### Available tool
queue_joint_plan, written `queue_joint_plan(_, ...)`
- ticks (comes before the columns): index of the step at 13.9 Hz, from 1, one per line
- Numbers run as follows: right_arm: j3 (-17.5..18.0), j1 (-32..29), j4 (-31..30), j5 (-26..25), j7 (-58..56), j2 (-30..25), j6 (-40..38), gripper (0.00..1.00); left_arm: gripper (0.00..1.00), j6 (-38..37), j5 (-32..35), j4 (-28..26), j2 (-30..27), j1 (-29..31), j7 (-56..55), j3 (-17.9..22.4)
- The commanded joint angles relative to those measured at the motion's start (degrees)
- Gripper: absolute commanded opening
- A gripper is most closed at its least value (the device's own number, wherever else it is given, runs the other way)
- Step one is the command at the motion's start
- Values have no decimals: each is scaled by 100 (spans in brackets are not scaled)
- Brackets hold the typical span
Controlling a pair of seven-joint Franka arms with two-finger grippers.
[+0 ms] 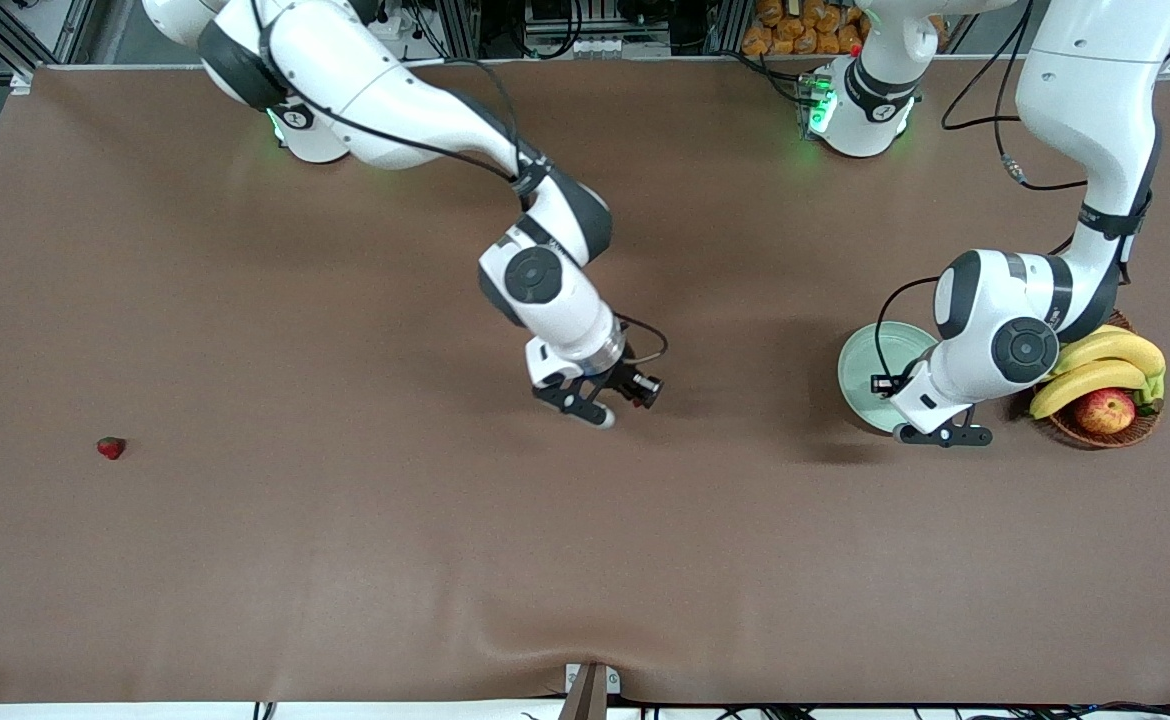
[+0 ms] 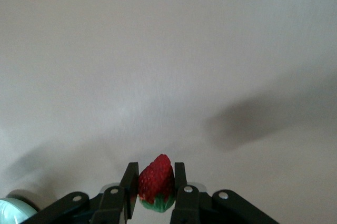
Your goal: Collect all strawberries into plate
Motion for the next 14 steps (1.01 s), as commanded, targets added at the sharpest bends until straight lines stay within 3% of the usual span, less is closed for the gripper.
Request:
queue_joint_plan(1,-548,695,144,-47,925,222,241,0,93,146,137,-12,63,110,58,-74)
queue_joint_plan(2,-628,828,171,-47,1128,284,372,1,100,137,137,-11,37,93,23,-83)
queue_joint_plan(4,-646,969,197,-56,1436,416,688,9,100,84,119,32,-33,57,-47,-92)
queue_joint_plan(5,-646,979,188,-56,1472,451,707,28,100,50,84,59,-103,48,-65,-144)
queue_joint_plan(7,-655,970,180,-82,1437,469,707,100,100,-309,58,277,-218,48,-74,-311)
queue_joint_plan(10,-821,856,171,-249,1358,321,664,100,100,-977,57,839,-210,40,-424,-705)
queue_joint_plan(14,-901,251,109,-294,561,-57,148,100,100,-1093,57,1026,-227,48,-1408,-1558)
